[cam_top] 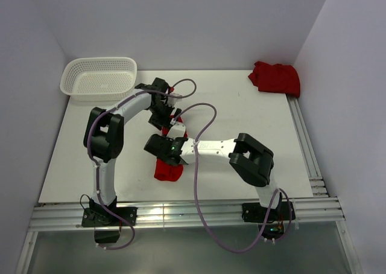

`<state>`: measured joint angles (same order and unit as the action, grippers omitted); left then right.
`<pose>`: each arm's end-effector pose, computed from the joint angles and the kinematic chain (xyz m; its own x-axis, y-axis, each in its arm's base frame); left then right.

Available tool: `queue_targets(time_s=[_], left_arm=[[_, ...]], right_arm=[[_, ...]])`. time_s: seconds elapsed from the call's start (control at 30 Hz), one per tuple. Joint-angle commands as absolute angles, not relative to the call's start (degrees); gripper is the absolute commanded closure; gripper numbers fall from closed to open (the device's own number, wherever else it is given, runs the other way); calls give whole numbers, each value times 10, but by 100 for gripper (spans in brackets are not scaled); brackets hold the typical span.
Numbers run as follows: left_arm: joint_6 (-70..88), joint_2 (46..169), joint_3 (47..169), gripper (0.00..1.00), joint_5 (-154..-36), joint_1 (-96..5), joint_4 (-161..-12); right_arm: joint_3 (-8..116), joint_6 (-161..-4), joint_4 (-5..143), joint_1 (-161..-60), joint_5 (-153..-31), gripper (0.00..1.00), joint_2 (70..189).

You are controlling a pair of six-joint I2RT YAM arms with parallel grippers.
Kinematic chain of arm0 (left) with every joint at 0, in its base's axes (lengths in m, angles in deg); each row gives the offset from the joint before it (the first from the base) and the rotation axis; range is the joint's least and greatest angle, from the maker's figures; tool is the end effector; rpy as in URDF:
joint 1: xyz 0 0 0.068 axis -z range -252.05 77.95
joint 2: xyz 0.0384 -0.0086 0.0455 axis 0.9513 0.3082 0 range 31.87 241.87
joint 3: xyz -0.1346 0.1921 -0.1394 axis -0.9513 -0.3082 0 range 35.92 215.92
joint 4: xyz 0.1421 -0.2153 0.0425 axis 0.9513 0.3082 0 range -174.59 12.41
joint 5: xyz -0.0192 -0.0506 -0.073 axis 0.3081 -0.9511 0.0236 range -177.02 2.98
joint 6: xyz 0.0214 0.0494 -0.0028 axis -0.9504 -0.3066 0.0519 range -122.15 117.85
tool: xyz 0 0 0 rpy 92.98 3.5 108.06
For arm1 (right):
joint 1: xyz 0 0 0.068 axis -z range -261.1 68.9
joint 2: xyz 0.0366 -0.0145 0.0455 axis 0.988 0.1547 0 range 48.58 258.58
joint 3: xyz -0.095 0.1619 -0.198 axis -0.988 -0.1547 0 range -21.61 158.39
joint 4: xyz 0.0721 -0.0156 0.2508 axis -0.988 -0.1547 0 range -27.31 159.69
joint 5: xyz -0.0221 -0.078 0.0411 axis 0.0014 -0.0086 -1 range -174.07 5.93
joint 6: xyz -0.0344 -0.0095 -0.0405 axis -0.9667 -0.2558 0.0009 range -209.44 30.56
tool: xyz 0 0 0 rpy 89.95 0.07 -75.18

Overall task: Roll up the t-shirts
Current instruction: Roll the tshirt

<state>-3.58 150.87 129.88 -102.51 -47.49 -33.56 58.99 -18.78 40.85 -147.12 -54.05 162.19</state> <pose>0.3794 -0.1838 0.1899 -0.8711 0.4245 -0.2470 0.4809 0.8395 -0.2531 0.1842 0.3703 0.1798 -0.7745 0.2687 -0.5726 0.1079 0.9481 0.2990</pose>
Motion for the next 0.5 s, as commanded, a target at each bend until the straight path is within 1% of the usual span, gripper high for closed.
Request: queue_targets(time_s=[0.0, 0.07, 0.3, 0.47], left_arm=[[-61, 1485, 1337, 20, -1120, -481, -323], [-68, 1476, 1339, 20, -1170, -490, -319], [-93, 1480, 1329, 20, -1235, -542, -319], [-136, 1493, 1294, 20, -1285, -568, -336]], right_arm=[[547, -171, 385, -1473, -571, 61, 1633], [527, -166, 394, -1469, -578, 61, 1628], [459, -160, 453, -1461, -599, 61, 1601], [406, -164, 511, -1453, -624, 61, 1582]])
